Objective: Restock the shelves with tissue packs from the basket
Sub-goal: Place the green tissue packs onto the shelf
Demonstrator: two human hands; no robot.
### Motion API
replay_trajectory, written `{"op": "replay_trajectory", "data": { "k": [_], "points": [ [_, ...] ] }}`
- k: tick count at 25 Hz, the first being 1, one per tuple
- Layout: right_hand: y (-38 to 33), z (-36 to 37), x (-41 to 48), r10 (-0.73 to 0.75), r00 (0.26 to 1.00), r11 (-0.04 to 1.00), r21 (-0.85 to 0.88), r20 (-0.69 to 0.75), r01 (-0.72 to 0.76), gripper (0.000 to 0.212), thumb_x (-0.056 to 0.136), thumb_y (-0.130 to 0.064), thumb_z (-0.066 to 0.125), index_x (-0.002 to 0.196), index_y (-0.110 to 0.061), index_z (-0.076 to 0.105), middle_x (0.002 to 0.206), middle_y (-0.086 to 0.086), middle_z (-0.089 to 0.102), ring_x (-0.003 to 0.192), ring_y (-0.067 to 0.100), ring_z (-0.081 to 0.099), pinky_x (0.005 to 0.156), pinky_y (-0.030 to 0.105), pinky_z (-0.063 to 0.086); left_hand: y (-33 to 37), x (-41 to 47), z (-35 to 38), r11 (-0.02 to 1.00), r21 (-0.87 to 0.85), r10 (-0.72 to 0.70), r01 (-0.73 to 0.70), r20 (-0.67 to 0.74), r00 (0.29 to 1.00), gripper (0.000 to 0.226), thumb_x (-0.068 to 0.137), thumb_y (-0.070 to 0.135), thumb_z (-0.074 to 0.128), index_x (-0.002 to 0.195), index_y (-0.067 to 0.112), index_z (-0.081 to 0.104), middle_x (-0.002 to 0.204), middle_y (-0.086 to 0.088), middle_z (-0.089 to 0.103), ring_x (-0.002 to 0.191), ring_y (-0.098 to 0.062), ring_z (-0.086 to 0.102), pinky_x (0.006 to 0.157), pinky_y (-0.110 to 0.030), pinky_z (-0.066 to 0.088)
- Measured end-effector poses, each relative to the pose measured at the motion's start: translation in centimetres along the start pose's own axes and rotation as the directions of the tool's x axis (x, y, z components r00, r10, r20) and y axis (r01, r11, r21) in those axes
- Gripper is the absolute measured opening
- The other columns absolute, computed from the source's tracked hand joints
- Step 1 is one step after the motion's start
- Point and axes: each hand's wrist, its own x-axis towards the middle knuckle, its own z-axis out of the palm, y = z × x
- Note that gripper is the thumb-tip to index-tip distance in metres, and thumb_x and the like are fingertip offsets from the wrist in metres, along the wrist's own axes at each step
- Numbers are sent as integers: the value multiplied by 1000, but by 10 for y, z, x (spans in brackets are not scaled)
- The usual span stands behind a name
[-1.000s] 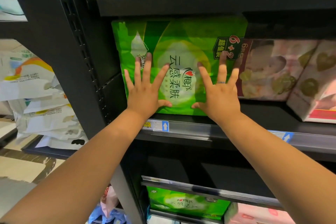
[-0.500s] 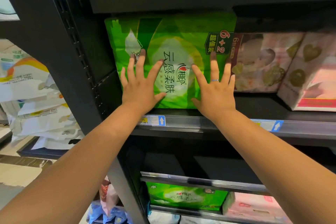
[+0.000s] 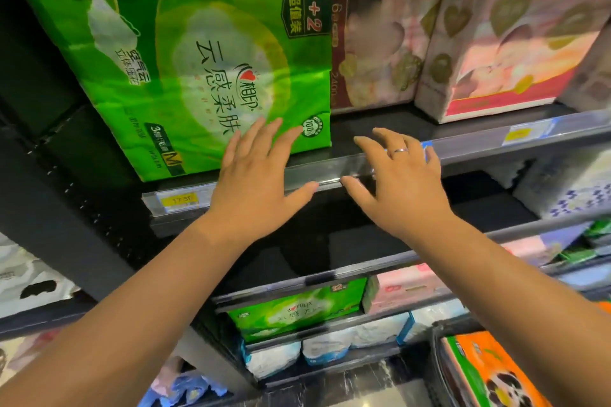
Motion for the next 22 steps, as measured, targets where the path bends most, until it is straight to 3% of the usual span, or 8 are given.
{"op": "replay_trajectory", "data": {
  "k": [4,7,11,17,22],
  "points": [
    [33,-9,-57,102,994,981,-162,-35,-106,62,82,-53,59,135,-22,52,142,11,47,131,35,41,103,69,24,41,-16,26,973,7,232,-232,-8,973,77,82,62,47,145,22,35,151,-5,39,142,-29,26,117,-45,8],
    [55,-12,-106,226,974,953,-209,15,-218,65,81,-56,49,136,-23,50,142,10,47,131,34,42,103,69,23,76,-37,56,936,-101,341,-336,36,939,74,83,59,51,145,22,36,150,-5,40,142,-28,27,118,-44,7],
    [79,-14,-179,382,922,889,-297,62,-348,63,81,-57,48,134,-23,51,139,9,50,127,34,46,101,68,28,121,-75,93,908,-208,400,-364,167,901,77,82,59,58,145,22,34,150,-6,40,142,-28,29,118,-47,14],
    [125,-19,-300,592,799,774,-350,104,-527,64,79,-59,39,127,-21,60,132,12,57,122,34,50,100,67,29,202,-138,136,849,-328,514,-414,334,790,81,77,65,43,144,22,30,145,-8,44,136,-31,37,116,-50,25],
    [168,-26,-376,722,641,684,-400,259,-610,69,81,-55,62,141,-26,47,137,10,51,128,33,46,100,70,27,278,-178,163,835,-379,542,-399,439,717,80,77,64,45,143,18,42,145,-11,45,134,-32,39,111,-51,30]
  ]
}}
